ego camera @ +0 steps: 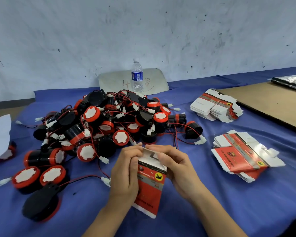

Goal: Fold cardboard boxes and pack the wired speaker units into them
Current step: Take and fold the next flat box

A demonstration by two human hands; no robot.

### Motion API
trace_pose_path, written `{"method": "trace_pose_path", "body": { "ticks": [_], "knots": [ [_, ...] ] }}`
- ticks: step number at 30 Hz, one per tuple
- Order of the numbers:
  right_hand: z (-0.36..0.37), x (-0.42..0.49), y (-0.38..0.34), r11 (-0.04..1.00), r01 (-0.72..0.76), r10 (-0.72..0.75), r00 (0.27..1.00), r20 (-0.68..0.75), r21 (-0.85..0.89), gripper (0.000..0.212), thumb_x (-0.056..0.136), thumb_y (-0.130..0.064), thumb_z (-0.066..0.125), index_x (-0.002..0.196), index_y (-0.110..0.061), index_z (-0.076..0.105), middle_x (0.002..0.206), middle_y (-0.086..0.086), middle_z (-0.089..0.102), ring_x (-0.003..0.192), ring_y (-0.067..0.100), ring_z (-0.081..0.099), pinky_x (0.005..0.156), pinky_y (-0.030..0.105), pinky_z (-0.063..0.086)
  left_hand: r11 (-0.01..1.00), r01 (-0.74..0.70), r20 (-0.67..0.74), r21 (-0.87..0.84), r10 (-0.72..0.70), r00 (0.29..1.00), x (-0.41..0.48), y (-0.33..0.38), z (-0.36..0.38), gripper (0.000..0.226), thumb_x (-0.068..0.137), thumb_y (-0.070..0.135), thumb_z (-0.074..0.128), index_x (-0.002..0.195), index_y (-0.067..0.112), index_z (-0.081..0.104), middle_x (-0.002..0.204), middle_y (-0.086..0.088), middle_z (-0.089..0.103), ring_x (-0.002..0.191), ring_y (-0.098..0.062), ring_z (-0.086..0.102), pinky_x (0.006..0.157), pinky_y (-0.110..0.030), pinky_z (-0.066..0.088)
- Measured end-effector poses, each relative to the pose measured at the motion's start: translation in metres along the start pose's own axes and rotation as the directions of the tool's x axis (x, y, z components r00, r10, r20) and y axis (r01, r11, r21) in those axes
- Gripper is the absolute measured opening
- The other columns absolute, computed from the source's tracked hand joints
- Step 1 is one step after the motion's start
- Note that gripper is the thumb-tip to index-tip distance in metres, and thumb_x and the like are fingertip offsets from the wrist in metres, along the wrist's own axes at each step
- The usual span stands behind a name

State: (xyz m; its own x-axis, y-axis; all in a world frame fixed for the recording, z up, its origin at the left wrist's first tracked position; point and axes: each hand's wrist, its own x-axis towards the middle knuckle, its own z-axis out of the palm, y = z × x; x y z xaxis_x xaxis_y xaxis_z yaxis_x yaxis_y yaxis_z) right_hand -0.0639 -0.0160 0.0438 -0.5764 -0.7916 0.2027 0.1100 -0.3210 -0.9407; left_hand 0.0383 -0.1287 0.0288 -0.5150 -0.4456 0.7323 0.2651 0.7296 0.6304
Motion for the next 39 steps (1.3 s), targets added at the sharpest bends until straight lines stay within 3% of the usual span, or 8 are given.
{"method": "trace_pose_path", "body": {
  "ticks": [4, 10, 14, 19, 25, 28, 32, 39],
  "knots": [
    [0.003, 0.0, -0.001, 0.992, -0.124, 0.124, 0.992, 0.018, -0.014, 0.024, 0.074, -0.031, 0.071, 0.09, -0.013, 0.075, 0.123, 0.0, 0.066, 0.102, 0.025, 0.066, 0.08, 0.041, 0.055, 0.999, -0.009, -0.067, -0.035, 0.007, 0.998, 0.003, -0.002, 0.0, 0.021, 0.101, 0.045, 0.037, 0.104, 0.029, 0.048, 0.109, 0.002, 0.054, 0.109, -0.006, 0.058, 0.089, -0.016, 0.045],
    [-0.001, 0.0, 0.001, 0.865, -0.473, 0.441, 0.875, 0.2, 0.165, 0.059, 0.072, -0.016, 0.067, 0.129, -0.019, 0.054, 0.118, 0.021, 0.065, 0.098, 0.032, 0.062, 0.092, 0.044, 0.05, 0.995, 0.027, -0.004, -0.094, -0.027, 1.0, 0.001, -0.002, 0.0, 0.02, 0.096, 0.054, 0.042, 0.116, 0.052, 0.045, 0.127, 0.008, 0.052, 0.118, -0.024, 0.058, 0.093, -0.043, 0.051],
    [0.0, 0.004, 0.002, 0.923, -0.303, 0.284, 0.953, 0.11, 0.236, 0.065, 0.071, -0.006, 0.066, 0.132, -0.023, 0.05, 0.107, 0.018, 0.068, 0.085, 0.028, 0.066, 0.072, 0.035, 0.057, 0.997, 0.073, 0.124, -0.006, -0.071, 0.99, -0.005, 0.0, 0.001, 0.054, 0.084, 0.074, 0.042, 0.133, 0.051, 0.036, 0.133, 0.01, 0.051, 0.12, -0.015, 0.054, 0.094, -0.039, 0.048],
    [-0.002, 0.005, 0.002, 0.977, -0.033, 0.056, 0.993, -0.1, 0.213, 0.073, 0.071, -0.006, 0.067, 0.133, -0.036, 0.046, 0.108, 0.009, 0.067, 0.094, 0.024, 0.067, 0.071, 0.033, 0.056, 0.983, 0.174, 0.303, 0.066, -0.185, 0.935, -0.009, 0.005, 0.009, 0.109, 0.056, 0.078, 0.068, 0.138, 0.067, -0.003, 0.147, 0.029, 0.026, 0.135, -0.008, 0.035, 0.107, -0.04, 0.04],
    [0.001, 0.002, 0.001, 1.0, 0.019, -0.017, 0.994, -0.106, 0.015, 0.074, 0.072, -0.004, 0.06, 0.135, -0.038, 0.043, 0.119, 0.015, 0.06, 0.092, 0.025, 0.064, 0.076, 0.04, 0.054, 0.99, 0.126, 0.264, 0.067, -0.139, 0.954, -0.006, 0.005, 0.01, 0.107, 0.059, 0.06, 0.073, 0.142, 0.061, 0.005, 0.137, 0.045, 0.024, 0.13, 0.014, 0.029, 0.096, -0.002, 0.031],
    [0.001, 0.001, 0.001, 1.0, 0.013, -0.014, 0.996, -0.093, -0.019, 0.074, 0.07, -0.002, 0.055, 0.135, -0.037, 0.044, 0.12, 0.015, 0.06, 0.093, 0.025, 0.063, 0.076, 0.04, 0.054, 0.993, 0.097, 0.255, 0.062, -0.109, 0.961, -0.004, 0.006, 0.009, 0.105, 0.059, 0.053, 0.077, 0.143, 0.046, 0.013, 0.134, 0.046, 0.024, 0.128, 0.017, 0.029, 0.097, 0.0, 0.028],
    [-0.001, 0.003, -0.001, 0.968, -0.055, 0.07, 0.996, -0.055, 0.246, 0.068, 0.068, -0.003, 0.055, 0.13, -0.032, 0.051, 0.115, 0.014, 0.064, 0.094, 0.027, 0.064, 0.073, 0.038, 0.055, 0.994, 0.112, 0.225, 0.0, -0.109, 0.968, -0.002, 0.008, 0.008, 0.101, 0.061, 0.054, 0.074, 0.143, 0.039, 0.018, 0.133, 0.045, 0.027, 0.128, 0.017, 0.031, 0.096, 0.0, 0.029],
    [-0.001, 0.003, -0.003, 0.924, -0.169, 0.204, 0.977, -0.069, 0.344, 0.052, 0.07, -0.015, 0.066, 0.12, -0.019, 0.053, 0.1, 0.012, 0.07, 0.083, 0.025, 0.068, 0.069, 0.037, 0.056, 0.996, 0.086, 0.222, -0.008, -0.082, 0.972, -0.001, 0.009, 0.008, 0.104, 0.061, 0.054, 0.076, 0.142, 0.059, 0.011, 0.133, 0.044, 0.028, 0.127, 0.016, 0.033, 0.095, 0.001, 0.03]
  ]
}}
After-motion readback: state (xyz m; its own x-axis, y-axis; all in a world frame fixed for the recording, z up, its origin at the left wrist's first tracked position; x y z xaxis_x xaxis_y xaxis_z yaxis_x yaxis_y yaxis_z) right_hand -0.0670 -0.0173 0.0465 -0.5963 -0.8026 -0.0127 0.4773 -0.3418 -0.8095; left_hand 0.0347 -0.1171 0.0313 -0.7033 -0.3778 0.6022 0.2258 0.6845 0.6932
